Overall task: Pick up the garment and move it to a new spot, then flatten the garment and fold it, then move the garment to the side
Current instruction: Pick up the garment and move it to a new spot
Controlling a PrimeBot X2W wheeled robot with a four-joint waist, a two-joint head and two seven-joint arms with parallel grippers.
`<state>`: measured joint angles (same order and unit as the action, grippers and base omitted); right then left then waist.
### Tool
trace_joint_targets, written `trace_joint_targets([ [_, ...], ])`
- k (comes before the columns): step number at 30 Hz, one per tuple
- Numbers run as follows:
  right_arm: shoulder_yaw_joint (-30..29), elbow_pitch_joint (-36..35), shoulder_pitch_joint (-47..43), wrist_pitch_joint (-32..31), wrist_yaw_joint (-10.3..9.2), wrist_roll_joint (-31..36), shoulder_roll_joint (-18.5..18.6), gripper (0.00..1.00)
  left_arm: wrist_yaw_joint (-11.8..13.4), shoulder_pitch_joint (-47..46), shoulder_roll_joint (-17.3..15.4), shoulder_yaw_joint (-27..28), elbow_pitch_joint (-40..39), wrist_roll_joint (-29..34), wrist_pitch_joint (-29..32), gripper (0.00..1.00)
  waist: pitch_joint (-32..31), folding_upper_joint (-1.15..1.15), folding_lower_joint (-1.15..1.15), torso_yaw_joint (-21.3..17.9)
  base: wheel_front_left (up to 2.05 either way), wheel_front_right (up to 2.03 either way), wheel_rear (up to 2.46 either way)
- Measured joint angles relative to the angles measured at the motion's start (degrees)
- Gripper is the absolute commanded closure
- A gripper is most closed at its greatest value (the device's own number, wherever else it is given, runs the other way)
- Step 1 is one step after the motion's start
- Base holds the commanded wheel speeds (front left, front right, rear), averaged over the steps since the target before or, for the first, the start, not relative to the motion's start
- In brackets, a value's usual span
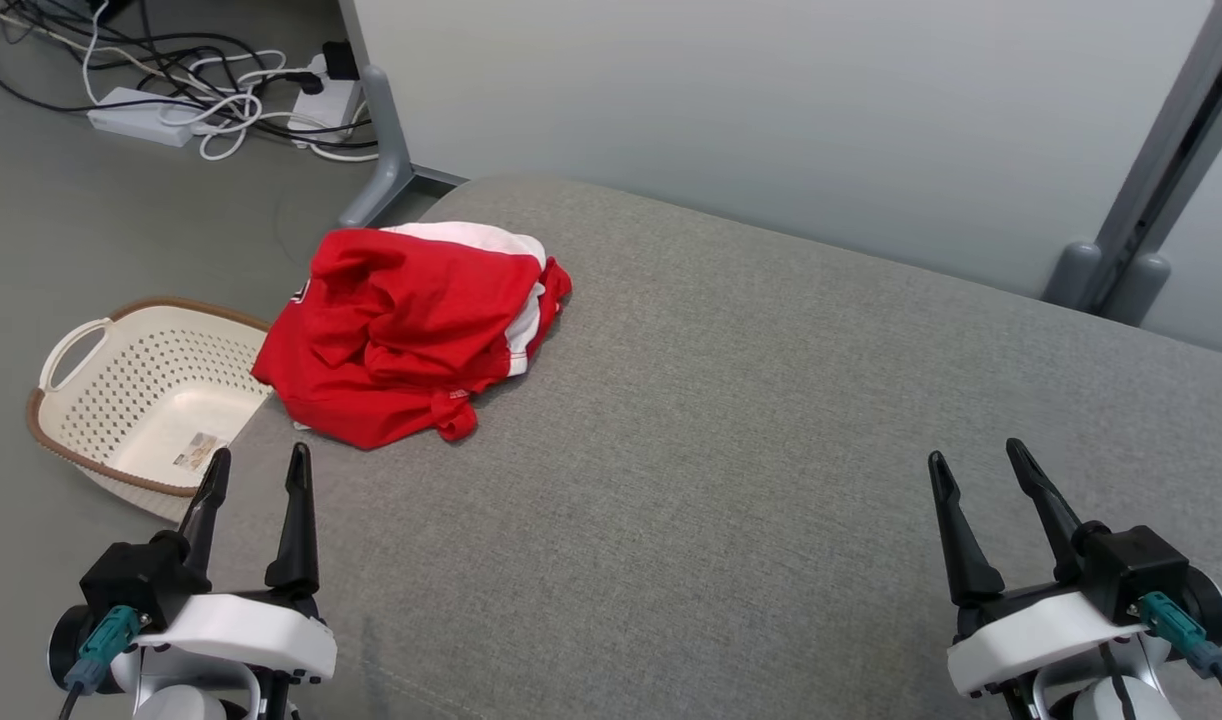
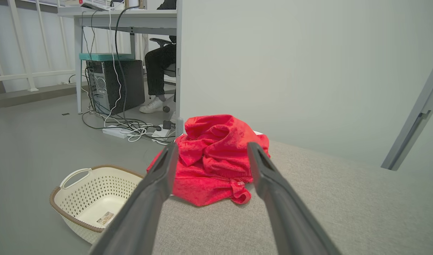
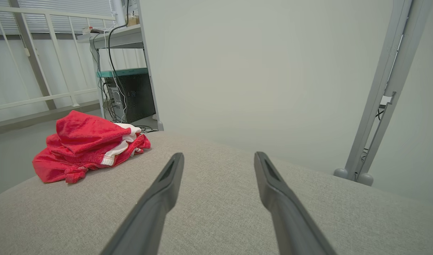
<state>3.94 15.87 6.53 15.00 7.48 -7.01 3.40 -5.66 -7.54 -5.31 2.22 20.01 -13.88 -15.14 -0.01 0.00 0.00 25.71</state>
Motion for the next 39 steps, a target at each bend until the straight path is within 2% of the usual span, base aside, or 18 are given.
trace_joint_targets([
  [5,0.15,0.04,0.02,0.00,0.00,0.46,-0.10,0.00,-0.08,0.00,0.21,0.36,0.10,0.26,0.00,0.00,0.05,0.00,0.00,1.79,0.00,0.00,0.00],
  [13,-0.04,-0.09,0.02,0.00,0.00,0.92,-0.14,0.00,-0.33,-0.01,0.54,0.66,0.41,0.55,0.00,0.00,0.22,0.00,0.00,2.47,0.00,0.00,0.00],
  [18,-0.09,-0.57,0.35,-0.03,0.00,1.01,-0.15,0.00,-0.33,-0.83,0.85,0.80,0.54,0.69,0.00,0.00,1.10,0.00,0.00,2.34,0.00,0.00,0.00],
  [25,0.60,-2.36,2.46,-0.89,0.00,1.03,0.37,0.00,-0.33,-6.95,1.45,1.45,1.38,-0.34,0.00,0.00,4.26,0.00,0.00,0.62,0.00,0.00,0.00],
  [32,1.93,-3.86,5.38,-1.91,0.00,1.07,1.56,0.00,-0.82,-17.06,-0.40,1.80,9.88,-1.05,0.00,0.00,9.12,0.00,0.00,-3.38,0.00,0.00,0.00],
  [39,1.48,-4.58,7.58,-2.41,0.00,0.99,2.94,0.00,-1.34,-27.53,-3.77,1.59,25.40,-2.98,0.42,0.00,14.63,0.00,0.00,-7.70,0.00,0.00,0.00],
])
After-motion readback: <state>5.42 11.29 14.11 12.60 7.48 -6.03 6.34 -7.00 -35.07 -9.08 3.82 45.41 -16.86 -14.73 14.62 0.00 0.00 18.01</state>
